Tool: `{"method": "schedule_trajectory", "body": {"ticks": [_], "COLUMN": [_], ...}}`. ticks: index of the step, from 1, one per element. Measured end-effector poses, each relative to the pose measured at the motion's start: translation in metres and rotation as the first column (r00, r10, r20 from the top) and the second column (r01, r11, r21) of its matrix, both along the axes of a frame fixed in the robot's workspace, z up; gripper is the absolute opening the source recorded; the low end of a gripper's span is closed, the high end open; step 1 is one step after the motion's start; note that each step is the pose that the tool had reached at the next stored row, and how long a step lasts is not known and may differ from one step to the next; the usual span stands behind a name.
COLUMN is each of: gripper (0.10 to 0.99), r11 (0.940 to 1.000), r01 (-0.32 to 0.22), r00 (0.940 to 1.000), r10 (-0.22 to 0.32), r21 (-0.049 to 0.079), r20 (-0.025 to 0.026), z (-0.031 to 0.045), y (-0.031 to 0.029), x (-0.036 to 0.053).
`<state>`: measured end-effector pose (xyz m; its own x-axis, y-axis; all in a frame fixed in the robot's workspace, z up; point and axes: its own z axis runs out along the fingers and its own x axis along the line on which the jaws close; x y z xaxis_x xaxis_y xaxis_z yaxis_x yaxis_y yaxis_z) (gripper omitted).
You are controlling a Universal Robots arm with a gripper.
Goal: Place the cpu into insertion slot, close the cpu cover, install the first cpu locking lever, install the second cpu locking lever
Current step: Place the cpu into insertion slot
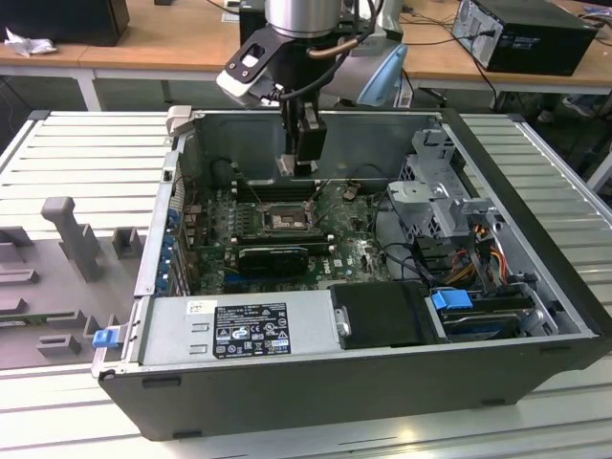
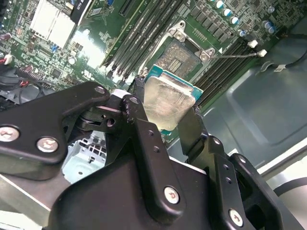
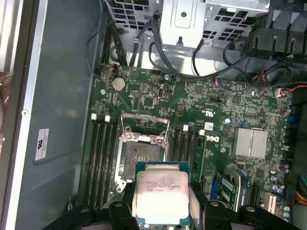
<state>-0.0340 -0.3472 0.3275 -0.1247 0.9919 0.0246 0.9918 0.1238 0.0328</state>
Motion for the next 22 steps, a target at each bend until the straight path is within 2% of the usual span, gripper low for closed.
{"method": "schedule_trajectory", "body": {"ticks": [8, 20, 22], "gripper": [0.525, 0.525, 0.525], "r11": [1.0, 1.0, 1.0], "r01": [0.002, 0.002, 0.003], "r00": [1.0, 1.0, 1.0], "r10": [-0.002, -0.002, -0.003], "r21": [0.0, 0.0, 0.0], "r20": [-0.0013, -0.0037, -0.0089], "z": [-0.0058, -0.0095, -0.0116], "y": [0.0, 0.0, 0.0], "x": [0.0, 0.0, -0.0001]}}
